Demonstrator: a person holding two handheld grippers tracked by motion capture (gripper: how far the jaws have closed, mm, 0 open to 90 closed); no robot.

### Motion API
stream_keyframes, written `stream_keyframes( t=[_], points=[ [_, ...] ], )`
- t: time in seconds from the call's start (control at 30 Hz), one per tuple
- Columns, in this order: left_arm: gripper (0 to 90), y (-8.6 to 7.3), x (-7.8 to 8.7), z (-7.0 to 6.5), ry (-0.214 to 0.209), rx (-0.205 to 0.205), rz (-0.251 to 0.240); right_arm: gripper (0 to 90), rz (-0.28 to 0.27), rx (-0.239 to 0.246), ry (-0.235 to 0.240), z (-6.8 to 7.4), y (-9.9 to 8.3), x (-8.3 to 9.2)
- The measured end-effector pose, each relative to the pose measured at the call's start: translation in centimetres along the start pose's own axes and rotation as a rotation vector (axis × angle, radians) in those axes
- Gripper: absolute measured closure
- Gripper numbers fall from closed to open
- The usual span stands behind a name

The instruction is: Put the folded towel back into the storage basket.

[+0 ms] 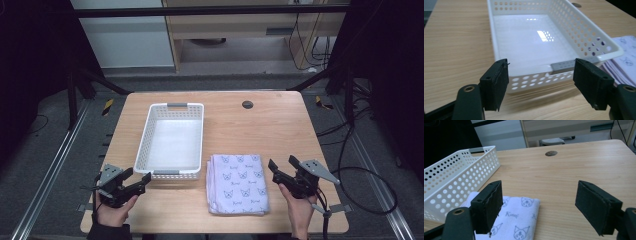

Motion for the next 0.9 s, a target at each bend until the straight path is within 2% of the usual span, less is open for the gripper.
stream_keyframes(
  t=[0.07, 0.13, 0.17, 0.2, 0.23, 0.3, 0.33, 0.4, 0.53, 0.57, 0.6, 0.67, 0.7, 0.73, 0.9],
  points=[
    [27.4, 0.2, -0.1, -0.5, -0.013, 0.001, -0.006, 22.0, -0.003, 0.0, 0.005, 0.1, 0.1, 0.0],
    [27.3, 0.8, -0.5, -1.8, -0.03, -0.009, -0.012, 22.3, 0.003, 0.02, 0.007, 0.5, 0.8, -0.3],
    [27.1, 0.8, -0.5, -1.8, -0.03, -0.009, -0.012, 22.3, 0.003, 0.02, 0.007, 0.5, 0.8, -0.3],
    [27.1, 1.1, -0.6, -2.3, -0.036, -0.02, -0.014, 22.3, 0.006, 0.025, 0.01, 0.6, 1.0, -0.4],
    [26.9, 1.8, -0.8, -3.4, -0.032, -0.058, -0.025, 22.6, -0.003, 0.032, 0.019, 0.8, 1.3, -0.5],
    [26.8, 2.1, -0.8, -3.8, -0.032, -0.067, -0.031, 22.8, 0.002, 0.041, 0.026, 1.0, 1.6, -0.6],
    [26.7, 3.0, -1.1, -5.0, -0.051, -0.075, -0.05, 22.8, 0.006, 0.05, 0.025, 1.0, 1.8, -0.7],
    [26.7, 3.5, -1.2, -5.5, -0.06, -0.076, -0.054, 22.9, 0.009, 0.051, 0.028, 1.0, 2.0, -0.8],
    [27.0, 4.8, -1.8, -7.7, -0.09, -0.1, -0.075, 23.8, 0.024, 0.06, 0.03, 1.0, 2.4, -1.1],
    [27.0, 5.1, -2.2, -8.7, -0.104, -0.108, -0.071, 23.9, 0.026, 0.062, 0.031, 1.0, 2.6, -1.2],
    [27.1, 5.1, -2.2, -8.7, -0.104, -0.108, -0.071, 23.9, 0.026, 0.062, 0.031, 1.0, 2.6, -1.2],
    [27.1, 5.2, -2.5, -9.7, -0.119, -0.112, -0.068, 24.2, 0.031, 0.056, 0.036, 1.1, 2.7, -1.3],
    [27.3, 5.3, -2.8, -10.5, -0.131, -0.125, -0.06, 24.1, 0.035, 0.069, 0.034, 1.2, 2.7, -1.4],
    [27.3, 5.3, -2.8, -10.5, -0.131, -0.125, -0.06, 24.1, 0.035, 0.069, 0.034, 1.2, 2.7, -1.4],
    [27.8, 5.3, -3.3, -12.6, -0.17, -0.126, -0.057, 23.7, 0.054, 0.076, 0.042, 1.4, 2.8, -1.7]
  ],
)
Point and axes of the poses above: each handheld gripper's, and its own axes: x roughly backward along the jaws, y roughly out of its top, z roughly to its left, the point moved 1 cm from there along -x, roughly forward along the jaws, and after that the axes turned 4 degrees about -z, right-handed, at the moved point
